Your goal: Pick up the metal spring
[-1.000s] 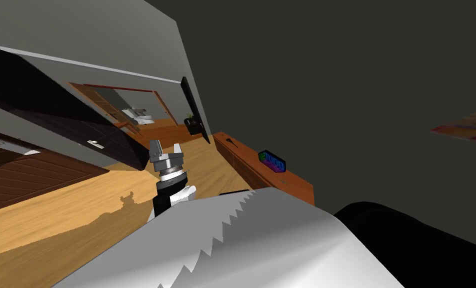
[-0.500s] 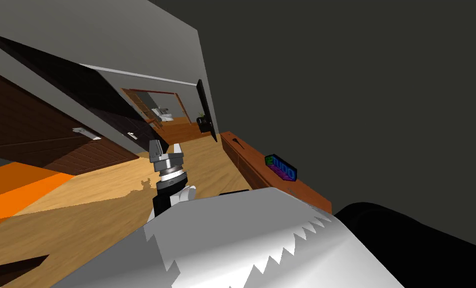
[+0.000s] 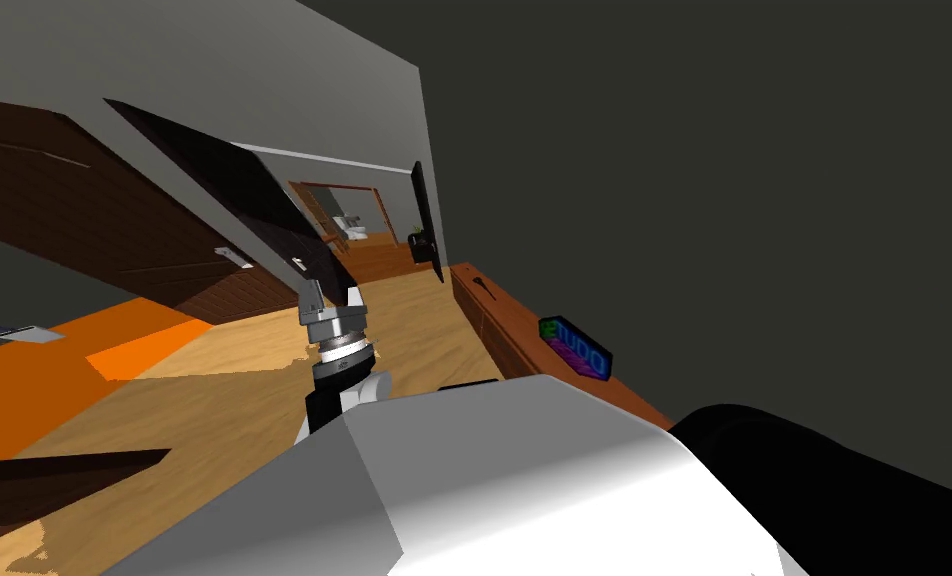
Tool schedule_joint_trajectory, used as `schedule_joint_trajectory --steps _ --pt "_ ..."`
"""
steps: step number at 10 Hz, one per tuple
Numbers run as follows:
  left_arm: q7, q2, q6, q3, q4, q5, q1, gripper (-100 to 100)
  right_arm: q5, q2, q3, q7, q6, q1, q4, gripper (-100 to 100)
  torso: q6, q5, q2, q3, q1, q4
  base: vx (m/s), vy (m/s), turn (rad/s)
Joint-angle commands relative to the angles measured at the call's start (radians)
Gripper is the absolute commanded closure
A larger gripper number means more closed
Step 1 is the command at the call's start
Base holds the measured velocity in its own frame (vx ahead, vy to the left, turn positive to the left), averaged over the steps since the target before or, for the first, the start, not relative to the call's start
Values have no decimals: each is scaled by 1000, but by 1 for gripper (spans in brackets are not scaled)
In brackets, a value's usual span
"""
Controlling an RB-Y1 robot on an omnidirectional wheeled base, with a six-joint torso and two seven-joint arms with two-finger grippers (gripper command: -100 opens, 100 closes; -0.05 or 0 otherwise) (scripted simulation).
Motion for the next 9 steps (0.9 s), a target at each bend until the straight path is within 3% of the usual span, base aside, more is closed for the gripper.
schedule_joint_trajectory --steps 1,3,4,6,9 --pt "0 0 0 0 0 0 0 0 47 -19 -1 16 15 18 50 -100 0 0 0 0 0 0 39 -44 295" --pt "0 0 0 0 0 0 0 0 87 -37 -4 27 19 17 123 -100 -1 -1 -2 -1 -4 0 52 -85 287" --pt "0 0 0 0 0 0 0 0 125 -53 -8 37 23 13 186 -100 0 -1 -2 -1 -3 0 49 -59 260" --pt "0 0 0 0 0 0 0 0 125 -53 -8 37 23 13 186 -100 0 0 -1 -1 -1 0 18 -31 89" --pt "0 0 0 0 0 0 0 0 200 -78 -17 57 30 -1 293 -100 0 0 -1 0 -1 0 22 -52 200"
